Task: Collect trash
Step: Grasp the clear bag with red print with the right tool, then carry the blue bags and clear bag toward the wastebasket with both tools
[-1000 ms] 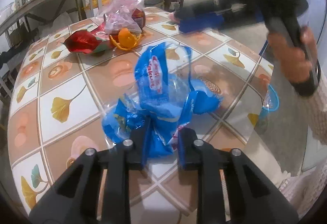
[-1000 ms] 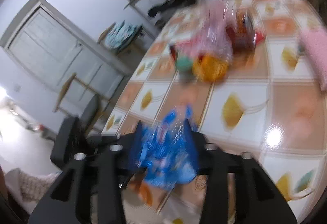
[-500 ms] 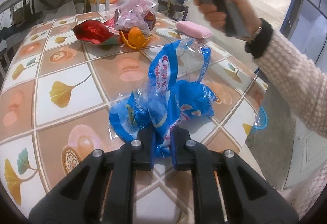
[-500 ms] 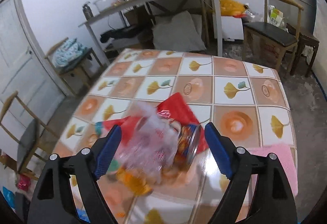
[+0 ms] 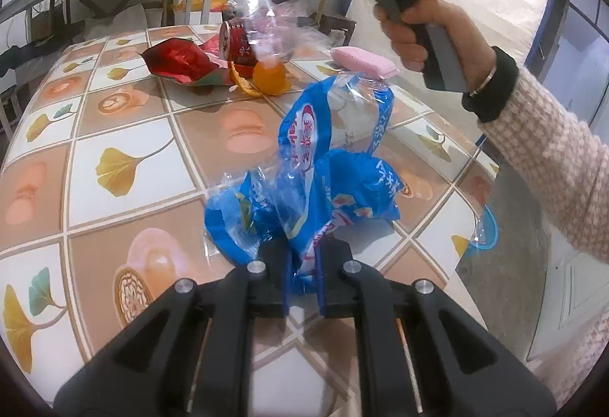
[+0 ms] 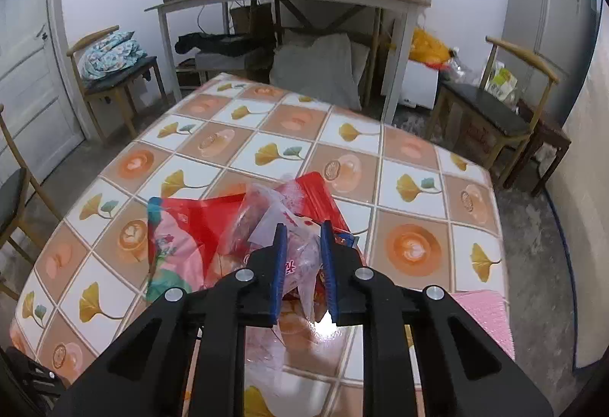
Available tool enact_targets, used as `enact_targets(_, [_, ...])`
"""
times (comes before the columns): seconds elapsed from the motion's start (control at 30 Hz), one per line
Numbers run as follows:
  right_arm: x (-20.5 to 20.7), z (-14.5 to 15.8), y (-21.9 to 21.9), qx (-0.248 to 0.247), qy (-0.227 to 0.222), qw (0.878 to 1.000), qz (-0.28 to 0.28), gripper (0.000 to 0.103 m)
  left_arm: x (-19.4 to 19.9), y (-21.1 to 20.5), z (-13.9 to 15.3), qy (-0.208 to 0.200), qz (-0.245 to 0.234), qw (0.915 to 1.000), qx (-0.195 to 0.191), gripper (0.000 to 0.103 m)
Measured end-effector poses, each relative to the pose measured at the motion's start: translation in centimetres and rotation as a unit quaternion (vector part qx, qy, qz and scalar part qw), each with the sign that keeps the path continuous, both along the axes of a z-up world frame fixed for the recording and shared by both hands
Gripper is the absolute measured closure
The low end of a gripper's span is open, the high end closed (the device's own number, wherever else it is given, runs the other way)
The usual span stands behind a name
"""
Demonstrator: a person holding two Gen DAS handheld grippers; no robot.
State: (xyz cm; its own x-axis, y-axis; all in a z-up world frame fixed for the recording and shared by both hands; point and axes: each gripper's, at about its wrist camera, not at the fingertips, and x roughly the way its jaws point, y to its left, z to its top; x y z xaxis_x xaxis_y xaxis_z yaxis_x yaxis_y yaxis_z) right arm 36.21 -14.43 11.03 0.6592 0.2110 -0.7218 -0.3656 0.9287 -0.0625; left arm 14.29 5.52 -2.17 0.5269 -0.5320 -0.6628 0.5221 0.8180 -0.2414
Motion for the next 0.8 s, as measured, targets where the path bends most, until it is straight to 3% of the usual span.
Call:
enact_targets(0.27, [-2.8,3.9,-1.8,0.031,-0.045,0.998,-0.016,0.089,-0.4,0.2,1.4,-0.022,0.018,0.9995,-0.012,0.096])
enact_targets(0.5, [-8.6,7.8,-6.0,0.074,-0.091,0.992,-0.039,0.089,-0.7,0.1,3.8,-0.05,0.027,0.9979,-0.032,0.097])
enact_targets(0.8, [-17.0,10.0,-14.3,0.105,-0.123,0.981,-0.106,0.089,-0.9,-4.0,6.3,-0.07,-0.02,0.9963,-0.044,0.097])
